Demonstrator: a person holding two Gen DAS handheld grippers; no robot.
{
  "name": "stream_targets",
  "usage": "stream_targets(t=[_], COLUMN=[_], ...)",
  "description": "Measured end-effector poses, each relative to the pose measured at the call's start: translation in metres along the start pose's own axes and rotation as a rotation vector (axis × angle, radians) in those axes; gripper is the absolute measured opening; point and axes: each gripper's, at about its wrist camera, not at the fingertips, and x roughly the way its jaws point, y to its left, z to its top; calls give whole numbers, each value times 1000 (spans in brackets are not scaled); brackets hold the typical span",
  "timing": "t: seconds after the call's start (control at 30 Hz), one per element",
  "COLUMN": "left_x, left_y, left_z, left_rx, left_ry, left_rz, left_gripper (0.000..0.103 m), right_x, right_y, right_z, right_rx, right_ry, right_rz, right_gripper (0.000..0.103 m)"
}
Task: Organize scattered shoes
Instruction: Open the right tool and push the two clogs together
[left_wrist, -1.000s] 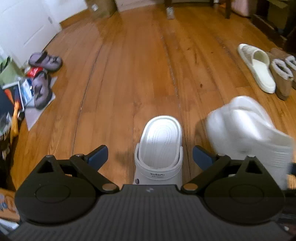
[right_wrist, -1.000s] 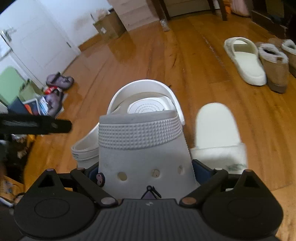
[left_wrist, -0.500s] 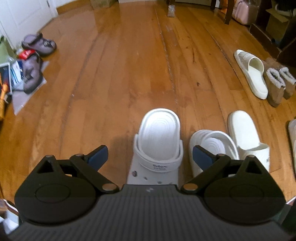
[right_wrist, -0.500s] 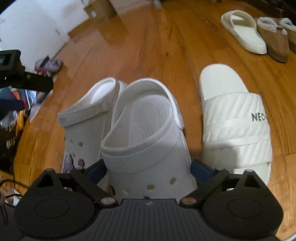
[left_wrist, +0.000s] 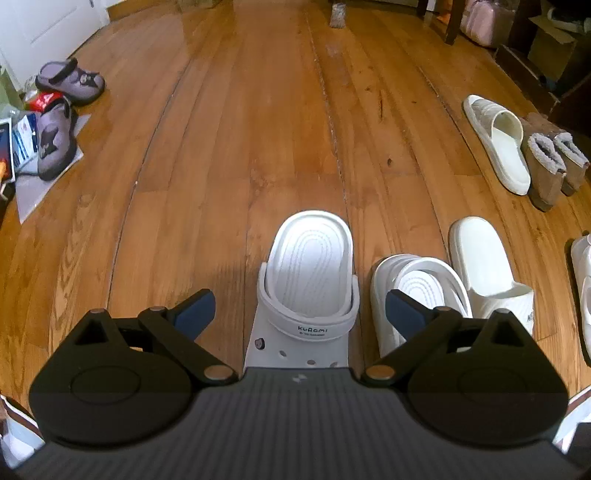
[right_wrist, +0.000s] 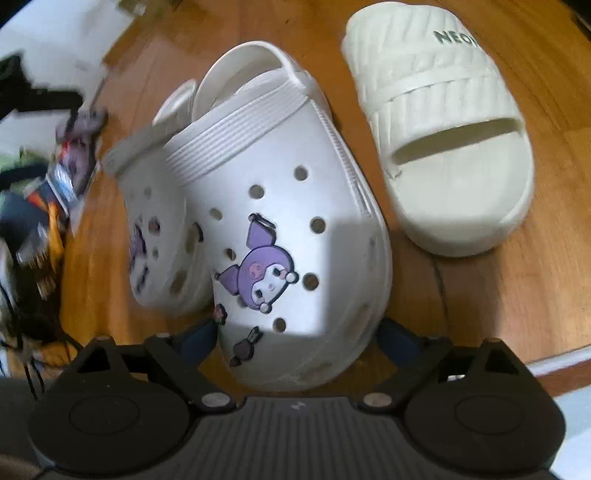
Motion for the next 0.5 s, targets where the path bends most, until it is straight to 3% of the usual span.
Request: stream_targets(t=[0.17,0.4,0.5], left_x=[2,6,6], left_y=[7,3,-4], left_z=[-1,-1,1], left_rx=[-31,-25,-26], left_ry=[9,18,15], left_rz=[2,-1,-44], left_gripper=[100,100,100], right_x=[0,6,-6], right_y=[22,41,43], right_z=[16,35,32], right_rx=[-155,-137,-151], right_ry=[-46,-9,-42], right_rz=[-53,-31,-22], right_gripper=[93,93,93])
